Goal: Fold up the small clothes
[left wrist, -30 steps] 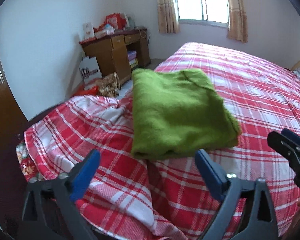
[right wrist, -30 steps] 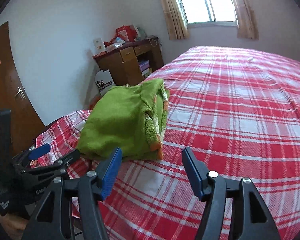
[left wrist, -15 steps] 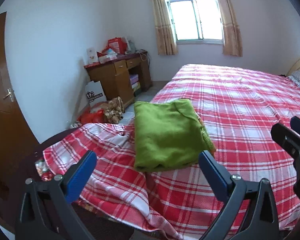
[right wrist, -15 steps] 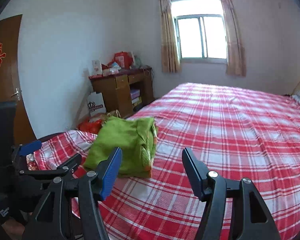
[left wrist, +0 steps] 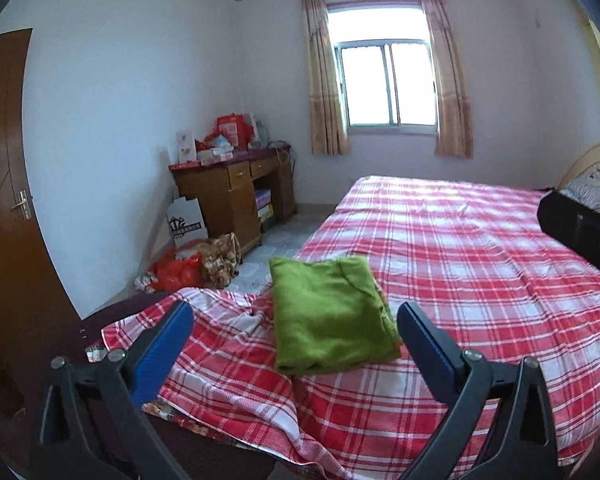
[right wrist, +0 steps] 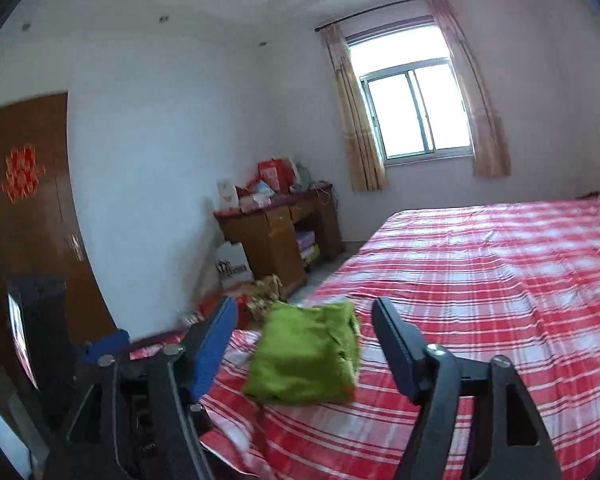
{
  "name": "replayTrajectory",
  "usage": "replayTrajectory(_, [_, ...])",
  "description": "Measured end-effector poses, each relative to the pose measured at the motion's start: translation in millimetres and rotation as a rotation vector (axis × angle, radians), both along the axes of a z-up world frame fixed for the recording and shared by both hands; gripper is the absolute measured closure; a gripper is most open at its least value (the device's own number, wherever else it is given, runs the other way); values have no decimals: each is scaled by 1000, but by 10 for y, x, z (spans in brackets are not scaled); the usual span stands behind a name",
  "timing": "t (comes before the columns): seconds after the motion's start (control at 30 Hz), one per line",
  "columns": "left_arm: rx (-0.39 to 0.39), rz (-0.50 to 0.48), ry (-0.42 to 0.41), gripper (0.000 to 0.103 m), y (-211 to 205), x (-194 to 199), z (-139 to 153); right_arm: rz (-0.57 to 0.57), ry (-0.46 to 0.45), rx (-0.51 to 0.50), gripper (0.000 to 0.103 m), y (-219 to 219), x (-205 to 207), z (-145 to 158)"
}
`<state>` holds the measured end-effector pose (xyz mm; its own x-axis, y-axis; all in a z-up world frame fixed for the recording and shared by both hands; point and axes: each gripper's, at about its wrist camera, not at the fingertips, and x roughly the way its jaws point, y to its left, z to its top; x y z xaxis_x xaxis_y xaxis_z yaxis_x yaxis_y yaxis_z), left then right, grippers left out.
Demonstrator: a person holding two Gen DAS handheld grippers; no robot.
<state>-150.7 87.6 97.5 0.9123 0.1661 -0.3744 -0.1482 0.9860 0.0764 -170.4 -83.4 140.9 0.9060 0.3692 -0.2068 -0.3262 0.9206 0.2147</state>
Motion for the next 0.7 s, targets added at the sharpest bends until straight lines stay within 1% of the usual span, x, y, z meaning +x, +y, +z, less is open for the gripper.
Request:
replayTrajectory(0.13, [2,12,-14,0,6,-38,31,-26,-12,-41,26,60,-40,-21])
replayTrajectory(0.27, [-19,26,-7,0,48,-20,25,-25,31,-43,26,94,28,-124])
replayTrajectory(0.37, [-12,45,-21,0,50,-27,20,-27,46,-38,26,93,53,-151])
replayTrajectory(0.47, [-2,52,-21,0,46,-20,5,-42,32,-37,26,58,30,-135])
replayTrajectory(0.57, [-13,47,-11,0,51,-3,-11,-52,13,-54,26,69,-6,-137])
replayTrajectory(0.7, [-5,45,-10,0,26,-12,-8,-44,14,-72,26,114,-1,-152])
